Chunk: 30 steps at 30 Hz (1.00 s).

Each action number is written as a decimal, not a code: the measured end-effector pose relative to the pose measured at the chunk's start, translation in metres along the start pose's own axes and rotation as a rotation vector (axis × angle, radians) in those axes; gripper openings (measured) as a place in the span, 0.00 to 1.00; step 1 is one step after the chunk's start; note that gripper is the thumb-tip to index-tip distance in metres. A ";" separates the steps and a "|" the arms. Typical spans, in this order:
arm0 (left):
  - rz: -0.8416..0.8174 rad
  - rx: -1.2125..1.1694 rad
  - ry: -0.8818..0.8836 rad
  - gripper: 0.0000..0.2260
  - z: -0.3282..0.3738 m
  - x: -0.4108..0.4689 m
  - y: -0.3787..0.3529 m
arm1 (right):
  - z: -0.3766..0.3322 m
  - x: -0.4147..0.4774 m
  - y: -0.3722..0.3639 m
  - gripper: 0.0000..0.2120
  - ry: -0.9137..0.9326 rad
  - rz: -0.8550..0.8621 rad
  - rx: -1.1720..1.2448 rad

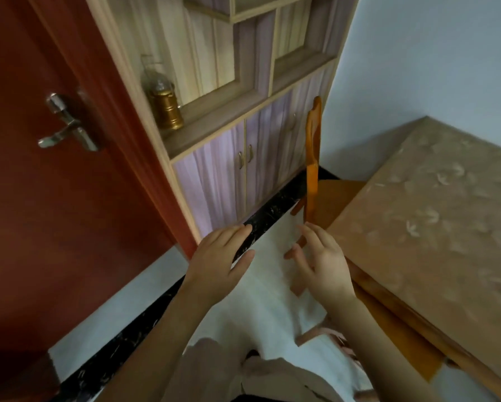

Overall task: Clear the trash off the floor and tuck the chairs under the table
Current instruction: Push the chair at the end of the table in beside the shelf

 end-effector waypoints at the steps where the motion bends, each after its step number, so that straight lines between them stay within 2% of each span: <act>1: -0.014 -0.013 -0.023 0.23 -0.007 0.019 0.000 | 0.002 0.014 -0.002 0.23 -0.018 0.013 -0.007; 6: -0.137 -0.018 -0.136 0.24 -0.052 0.106 -0.016 | 0.012 0.076 -0.029 0.23 -0.144 0.046 -0.068; 11: -0.283 -0.012 -0.304 0.25 -0.089 0.202 -0.022 | 0.018 0.137 -0.046 0.22 -0.343 0.074 -0.108; 16: -0.363 0.096 -0.570 0.25 -0.091 0.292 -0.017 | 0.017 0.186 -0.036 0.20 -0.458 0.208 -0.170; 19: -0.410 0.126 -0.702 0.24 -0.088 0.335 -0.027 | 0.028 0.208 -0.037 0.20 -0.522 0.199 -0.237; 24: -0.457 0.063 -0.710 0.24 -0.093 0.395 -0.063 | 0.063 0.244 -0.043 0.23 -0.639 0.202 -0.187; 27: -0.456 0.045 -0.717 0.24 -0.092 0.435 -0.086 | 0.092 0.271 -0.053 0.21 -0.670 0.222 -0.138; 30: -0.445 -0.017 -0.654 0.25 -0.088 0.476 -0.103 | 0.115 0.303 -0.061 0.20 -0.673 0.210 -0.084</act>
Point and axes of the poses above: each hand's wrist, its own x-axis towards the middle knuckle, its own y-axis out of the back of the hand, z = x × y, the point moved 6 cm from there along x, towards the middle knuckle, and after that the axes turned 10 degrees about -x, right-handed, at the moved point
